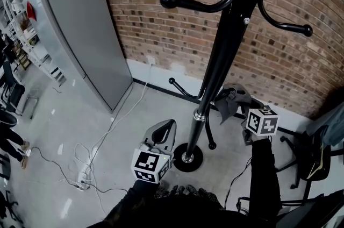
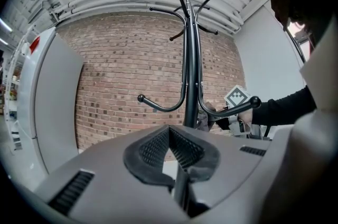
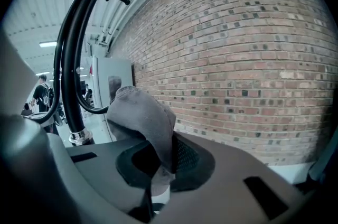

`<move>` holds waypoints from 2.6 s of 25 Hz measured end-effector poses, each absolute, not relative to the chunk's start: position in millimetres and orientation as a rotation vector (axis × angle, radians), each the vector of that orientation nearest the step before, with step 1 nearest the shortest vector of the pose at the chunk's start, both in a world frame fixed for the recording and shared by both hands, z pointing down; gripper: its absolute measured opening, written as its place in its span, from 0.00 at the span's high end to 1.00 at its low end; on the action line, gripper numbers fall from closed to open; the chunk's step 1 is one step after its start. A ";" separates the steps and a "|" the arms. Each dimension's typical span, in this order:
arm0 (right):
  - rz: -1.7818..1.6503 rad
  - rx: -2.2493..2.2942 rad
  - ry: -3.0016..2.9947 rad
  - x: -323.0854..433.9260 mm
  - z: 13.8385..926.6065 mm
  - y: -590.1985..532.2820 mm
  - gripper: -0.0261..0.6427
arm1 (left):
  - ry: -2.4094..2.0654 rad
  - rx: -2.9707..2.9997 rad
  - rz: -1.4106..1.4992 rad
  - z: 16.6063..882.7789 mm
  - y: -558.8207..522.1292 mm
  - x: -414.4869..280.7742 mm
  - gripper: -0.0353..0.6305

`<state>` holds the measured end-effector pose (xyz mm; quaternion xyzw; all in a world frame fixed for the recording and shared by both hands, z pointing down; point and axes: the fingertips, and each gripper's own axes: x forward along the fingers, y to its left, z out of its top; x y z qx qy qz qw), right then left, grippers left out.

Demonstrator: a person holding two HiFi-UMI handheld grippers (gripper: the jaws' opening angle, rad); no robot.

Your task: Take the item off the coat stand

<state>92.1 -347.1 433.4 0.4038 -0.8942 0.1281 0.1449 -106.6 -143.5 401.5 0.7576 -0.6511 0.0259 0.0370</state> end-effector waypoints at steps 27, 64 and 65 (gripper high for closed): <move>0.438 1.473 -2.476 186.2 429.4 -340.2 0.93 | -1.918 2.387 0.096 405.6 -152.8 -97.3 0.94; 0.454 1.905 -2.335 253.6 416.2 -198.2 0.93 | -1.596 2.595 0.123 418.1 -192.2 -66.3 0.94; 0.456 1.906 -2.333 253.5 417.6 -196.0 0.93 | -1.595 2.597 0.122 417.5 -192.8 -66.1 0.94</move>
